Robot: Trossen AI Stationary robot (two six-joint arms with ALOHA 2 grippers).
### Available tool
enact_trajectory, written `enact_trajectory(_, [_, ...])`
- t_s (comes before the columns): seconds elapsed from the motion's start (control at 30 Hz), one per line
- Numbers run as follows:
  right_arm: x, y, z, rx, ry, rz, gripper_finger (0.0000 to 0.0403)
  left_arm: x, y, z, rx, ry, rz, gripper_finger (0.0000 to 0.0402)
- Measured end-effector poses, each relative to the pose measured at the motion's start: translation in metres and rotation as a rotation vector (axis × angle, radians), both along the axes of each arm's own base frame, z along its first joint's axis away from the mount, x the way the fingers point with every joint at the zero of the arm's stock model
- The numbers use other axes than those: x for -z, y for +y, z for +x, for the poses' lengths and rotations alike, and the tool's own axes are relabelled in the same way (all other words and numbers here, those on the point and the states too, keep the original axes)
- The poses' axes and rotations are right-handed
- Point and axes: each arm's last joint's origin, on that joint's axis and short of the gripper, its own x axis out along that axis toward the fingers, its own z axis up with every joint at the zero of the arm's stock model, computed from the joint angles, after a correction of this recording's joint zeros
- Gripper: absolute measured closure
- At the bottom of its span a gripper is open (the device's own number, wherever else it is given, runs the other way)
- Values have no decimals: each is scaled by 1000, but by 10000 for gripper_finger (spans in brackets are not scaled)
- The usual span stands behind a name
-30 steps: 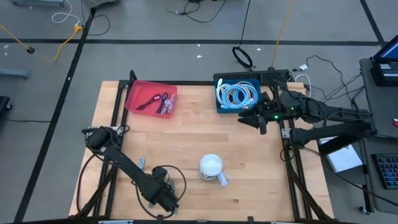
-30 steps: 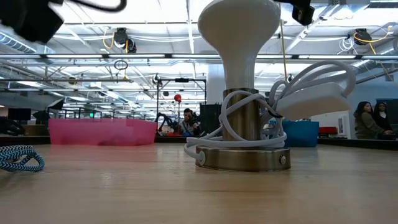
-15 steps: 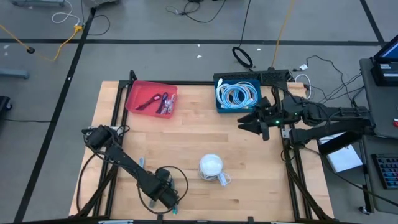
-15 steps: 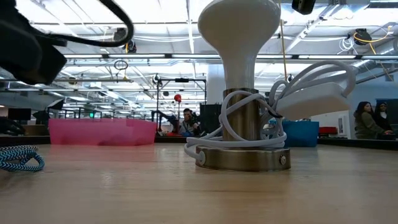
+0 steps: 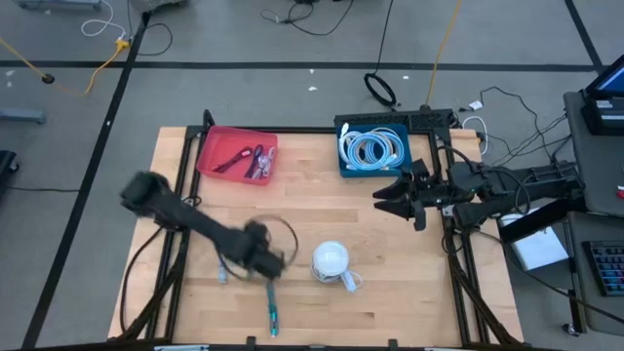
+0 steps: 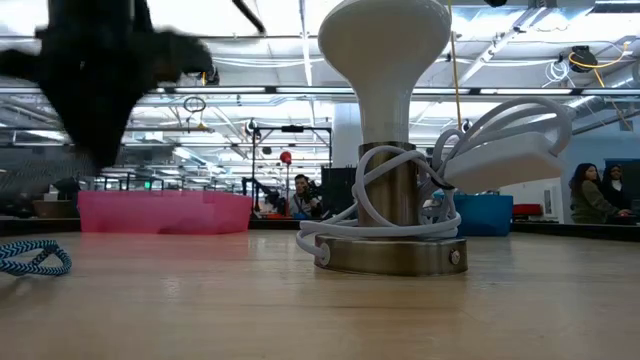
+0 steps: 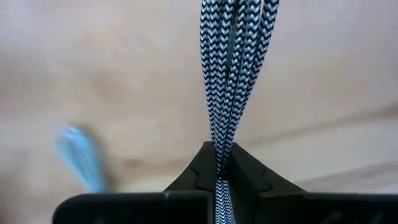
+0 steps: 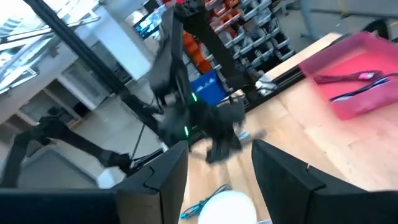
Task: Pick & Place USB Port
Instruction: Put the black USB cable into the pink bin
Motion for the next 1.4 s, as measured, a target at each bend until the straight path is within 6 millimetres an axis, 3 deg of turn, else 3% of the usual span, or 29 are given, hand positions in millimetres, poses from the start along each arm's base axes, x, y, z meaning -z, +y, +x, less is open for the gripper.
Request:
enact_trajectory(0.2, [1, 4, 1, 38, 3, -18, 232, -79, 92, -42, -134, -87, 233, 387])
enact_trajectory(0.33, [0, 6, 2, 47, -14, -23, 232, -104, 148, -70, -180, -85, 297, 387])
enact_trajectory(0.43, [-1, 7, 4, 51, -28, -25, 232, -111, 187, -79, -190, -84, 324, 387])
enact_trajectory(0.67, [1, 8, 8, 80, -22, -30, 232, -98, 263, -81, -148, -45, 303, 388])
enact_trajectory(0.87, [2, 8, 11, 102, -13, -20, 232, -71, 307, -73, -75, 3, 237, 388])
enact_trajectory(1.17, [3, 7, 13, 147, -9, -10, 232, -20, 327, -48, 53, 104, 102, 388])
enact_trajectory(1.4, [3, 7, 13, 155, -13, -10, 232, -3, 333, -40, 52, 89, 54, 388])
